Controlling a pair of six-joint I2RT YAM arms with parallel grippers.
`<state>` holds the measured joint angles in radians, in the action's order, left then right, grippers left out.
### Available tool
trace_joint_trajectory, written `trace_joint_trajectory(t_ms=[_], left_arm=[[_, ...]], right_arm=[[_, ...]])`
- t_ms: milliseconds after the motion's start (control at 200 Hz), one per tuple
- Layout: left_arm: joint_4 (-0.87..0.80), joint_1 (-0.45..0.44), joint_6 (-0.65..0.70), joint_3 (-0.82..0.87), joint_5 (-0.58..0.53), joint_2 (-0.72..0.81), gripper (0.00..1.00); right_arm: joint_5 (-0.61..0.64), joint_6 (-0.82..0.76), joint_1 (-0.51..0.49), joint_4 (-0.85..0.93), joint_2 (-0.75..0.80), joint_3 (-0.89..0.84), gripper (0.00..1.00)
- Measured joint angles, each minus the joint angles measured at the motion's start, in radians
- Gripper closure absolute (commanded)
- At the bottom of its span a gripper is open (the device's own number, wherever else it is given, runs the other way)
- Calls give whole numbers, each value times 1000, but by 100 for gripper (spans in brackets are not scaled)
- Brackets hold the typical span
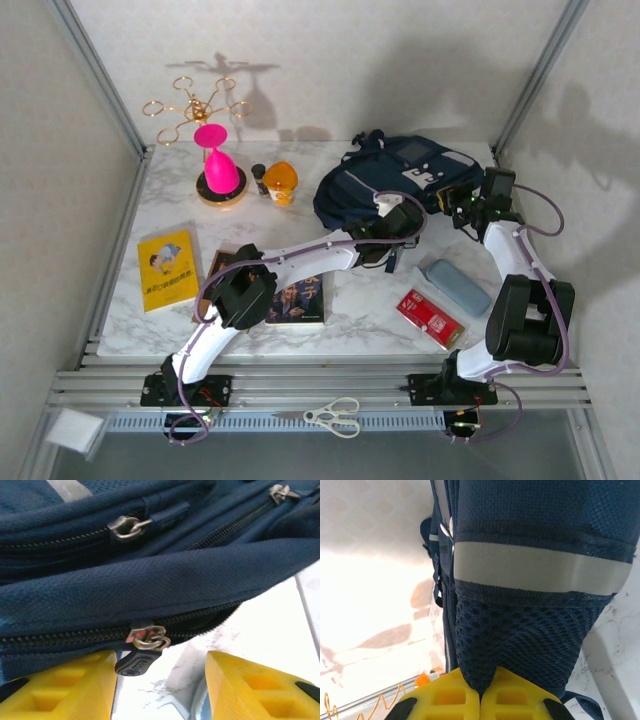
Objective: Pack the student bag
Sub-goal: Unzip the student bag at the top-right of the table.
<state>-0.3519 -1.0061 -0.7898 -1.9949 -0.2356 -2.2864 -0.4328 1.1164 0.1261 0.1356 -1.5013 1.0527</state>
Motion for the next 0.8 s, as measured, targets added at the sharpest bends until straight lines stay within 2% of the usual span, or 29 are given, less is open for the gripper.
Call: trace_joint_trajectory(t_ms=[155,436,521,626,796], left_arm=[[-35,-3,-3,-27,-80,-6,59],[-45,2,19,-60,-118,-37,88],[-44,2,26,-60,-118,-37,100],[-25,2,38,-31,-114,-29,100],[16,2,58,117,-87,47,100]], right_arm=[[-10,7,-4,0,0,0,100],[-9,6,-5,-3,-3,0,100],[-9,5,-4,-3,-6,0,100],[-10,-2,-3,-2,-10,0,100],[-10,-29,6,25,-20,0,100]])
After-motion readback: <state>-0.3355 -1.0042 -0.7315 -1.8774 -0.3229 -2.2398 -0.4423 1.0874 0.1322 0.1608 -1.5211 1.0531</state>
